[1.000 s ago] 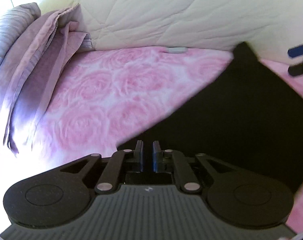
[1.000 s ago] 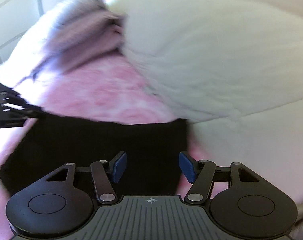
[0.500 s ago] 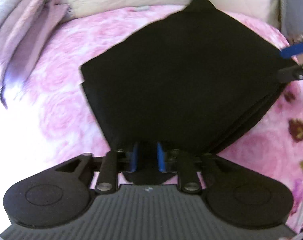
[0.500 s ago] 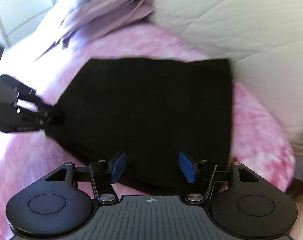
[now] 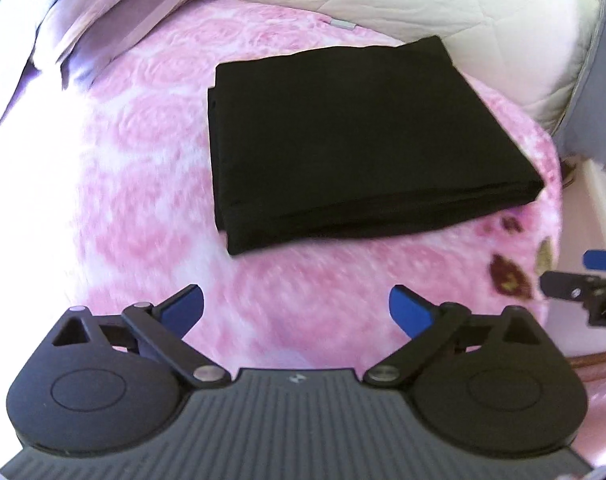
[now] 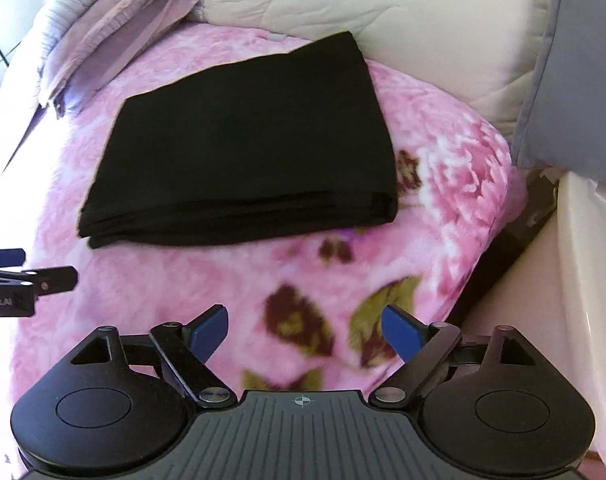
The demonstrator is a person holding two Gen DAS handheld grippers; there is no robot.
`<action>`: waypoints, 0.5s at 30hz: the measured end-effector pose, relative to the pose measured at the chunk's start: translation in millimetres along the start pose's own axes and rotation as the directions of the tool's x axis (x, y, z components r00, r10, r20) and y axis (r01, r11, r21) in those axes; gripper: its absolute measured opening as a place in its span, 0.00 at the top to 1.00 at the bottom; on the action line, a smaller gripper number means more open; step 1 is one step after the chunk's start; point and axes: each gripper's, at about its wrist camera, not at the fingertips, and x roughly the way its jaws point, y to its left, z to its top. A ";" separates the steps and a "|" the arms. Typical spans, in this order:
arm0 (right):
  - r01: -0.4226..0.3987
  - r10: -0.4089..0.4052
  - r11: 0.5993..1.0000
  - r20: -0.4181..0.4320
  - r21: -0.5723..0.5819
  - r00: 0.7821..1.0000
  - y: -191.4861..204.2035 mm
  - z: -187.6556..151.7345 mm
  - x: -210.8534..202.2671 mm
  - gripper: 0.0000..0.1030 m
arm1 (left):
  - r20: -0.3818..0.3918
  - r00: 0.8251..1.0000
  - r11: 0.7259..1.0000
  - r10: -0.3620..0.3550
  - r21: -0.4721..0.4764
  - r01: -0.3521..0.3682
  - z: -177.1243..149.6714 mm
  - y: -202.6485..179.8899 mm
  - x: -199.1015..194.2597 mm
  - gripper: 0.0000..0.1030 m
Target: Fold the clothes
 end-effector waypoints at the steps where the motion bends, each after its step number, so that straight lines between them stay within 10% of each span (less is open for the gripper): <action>1: -0.002 0.002 1.000 0.009 -0.006 1.000 4.3 -1.6 -4.9 0.15 | 0.005 1.000 1.000 -0.011 -0.011 0.011 -3.7 0.2 -6.1 0.05; 15: 0.070 -0.073 0.997 0.109 0.025 0.991 58.6 -61.9 -108.0 0.11 | 0.128 0.991 0.999 -0.030 0.018 0.028 -73.6 6.8 -124.4 0.05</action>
